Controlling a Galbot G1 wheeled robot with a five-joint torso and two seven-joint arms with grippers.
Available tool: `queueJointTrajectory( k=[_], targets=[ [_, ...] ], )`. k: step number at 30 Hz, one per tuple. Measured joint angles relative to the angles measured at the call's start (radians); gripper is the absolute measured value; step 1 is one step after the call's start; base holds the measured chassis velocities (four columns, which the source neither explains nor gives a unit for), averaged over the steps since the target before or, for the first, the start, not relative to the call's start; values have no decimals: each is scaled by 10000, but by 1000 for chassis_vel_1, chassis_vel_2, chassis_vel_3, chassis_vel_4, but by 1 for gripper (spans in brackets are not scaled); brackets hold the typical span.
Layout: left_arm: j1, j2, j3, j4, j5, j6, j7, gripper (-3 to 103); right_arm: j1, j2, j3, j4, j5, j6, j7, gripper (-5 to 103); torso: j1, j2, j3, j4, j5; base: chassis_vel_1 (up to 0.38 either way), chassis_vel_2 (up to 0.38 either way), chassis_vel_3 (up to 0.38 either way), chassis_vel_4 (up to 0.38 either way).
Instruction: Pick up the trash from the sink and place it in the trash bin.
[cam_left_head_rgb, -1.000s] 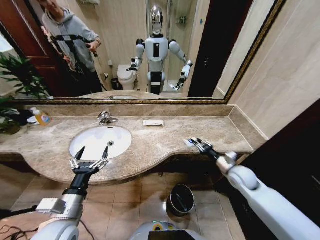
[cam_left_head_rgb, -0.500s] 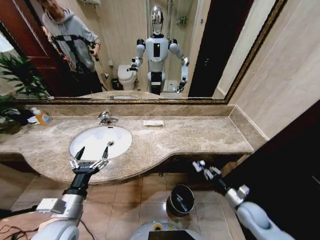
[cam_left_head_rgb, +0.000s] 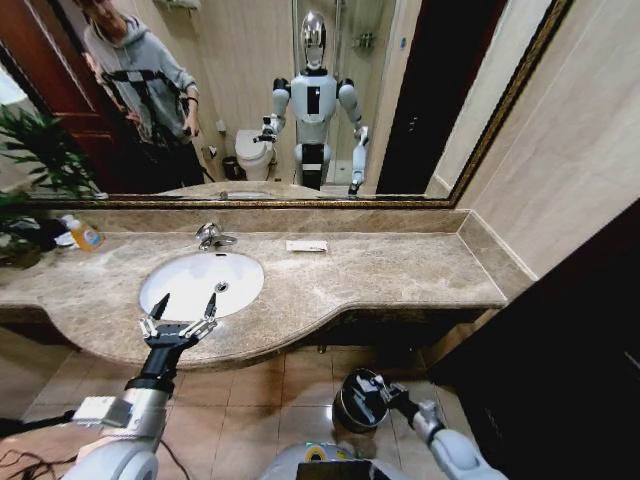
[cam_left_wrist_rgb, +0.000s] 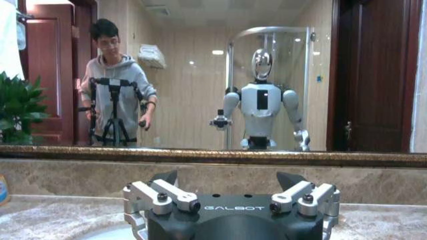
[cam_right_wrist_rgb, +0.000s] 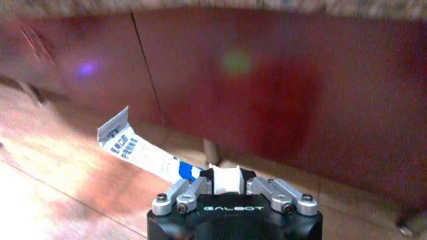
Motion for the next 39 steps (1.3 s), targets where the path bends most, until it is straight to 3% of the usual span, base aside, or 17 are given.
queueJointTrajectory(
  k=[4, 10, 13, 14, 17, 20, 21, 22, 24, 25, 26, 27, 28, 30, 32, 34, 39],
  targets=[
    [0, -1, 1, 0, 0, 0, 1, 100, 411, 314, 42, -879, -625, 292, 179, 27, 0, 0, 0, -2, 0, 0, 0, 0, 0],
    [0, 0, 1, 0, 0, 0, 2, 100, 561, 353, 161, -1322, -856, 391, 170, 54, 0, 0, 0, -2, 1, 0, 0, 0, 0],
    [0, 0, 1, 0, 0, 0, 2, 100, 483, 254, 204, -1225, -734, 401, 141, 59, 0, 0, 0, -1, 0, 0, 0, 0, 0],
    [0, 0, 1, 0, 0, 0, 2, 100, 355, 167, 249, -1026, -569, 403, 106, 70, 0, 0, 0, -2, 1, 0, 0, 0, 0],
    [0, 0, 0, 0, 0, 0, 1, 100, 11, 13, 446, -432, -164, 412, 51, 76, 0, 0, 0, -2, 3, 0, 0, 0, 0],
    [0, 0, 1, 0, 0, 0, 1, 100, -582, -125, 899, 598, 681, 584, 268, 91, 0, 0, 0, -2, 0, 0, 0, 0, 0],
    [0, 0, 1, 0, 0, 0, 2, 100, -866, -111, 1230, 1012, 1102, 868, 952, 96, 0, 0, 0, -2, 2, 0, 0, 0, 0],
    [0, 0, 1, 0, 0, 0, 2, 100, -866, -111, 1230, 1012, 1102, 868, 952, 96, 0, 0, 0, -2, 2, 0, 0, 0, 0],
    [0, -1, 1, 1, 0, 0, 1, 100, -1284, 75, 1948, 1639, 1588, 1092, 2838, 100, 0, 0, 0, -3, -2, 0, 0, 0, 0],
    [0, -1, 1, 1, 0, 0, 1, 100, -1284, 75, 1948, 1639, 1588, 1092, 2838, 100, 0, 0, 0, -3, -2, 0, 0, 0, 0],
    [0, -1, 1, 0, 0, 0, 1, 100, -1521, 208, 2328, 2130, 1858, 1120, 4144, 100, 0, 0, 0, -4, 3, 0, 0, 0, 0],
    [0, 0, 1, 0, 0, 0, 1, 100, -1644, 308, 2600, 2464, 2040, 1163, 4904, 100, 0, 0, 0, -3, 2, 0, 0, 0, 0],
    [0, 0, 1, 0, 0, 0, 1, 100, -1644, 308, 2600, 2464, 2040, 1163, 4904, 100, 0, 0, 0, -3, 2, 0, 0, 0, 0],
    [0, 0, 0, 0, 0, 0, 1, 100, -1951, 633, 3417, 3379, 2166, 1325, 6092, 100, 0, 0, 0, -2, 3, 0, 0, 0, 0],
    [0, 0, 1, 0, 0, 0, 1, 100, -2098, 750, 3770, 3770, 2072, 1443, 6390, 100, 0, 0, 0, -2, 4, 0, 0, 0, 0],
    [0, 0, 1, 0, 0, 0, 2, 100, -2587, 1151, 5130, 5113, 1728, 1548, 6942, 100, 0, 0, 0, -3, -4, 0, 0, 0, 0],
    [0, 0, 1, 0, 0, 0, 2, 100, -3178, 1295, 5778, 6724, 1809, 1830, 6944, 100, 0, 0, 0, -4, 3, 0, 0, 0, 0]
  ],
)
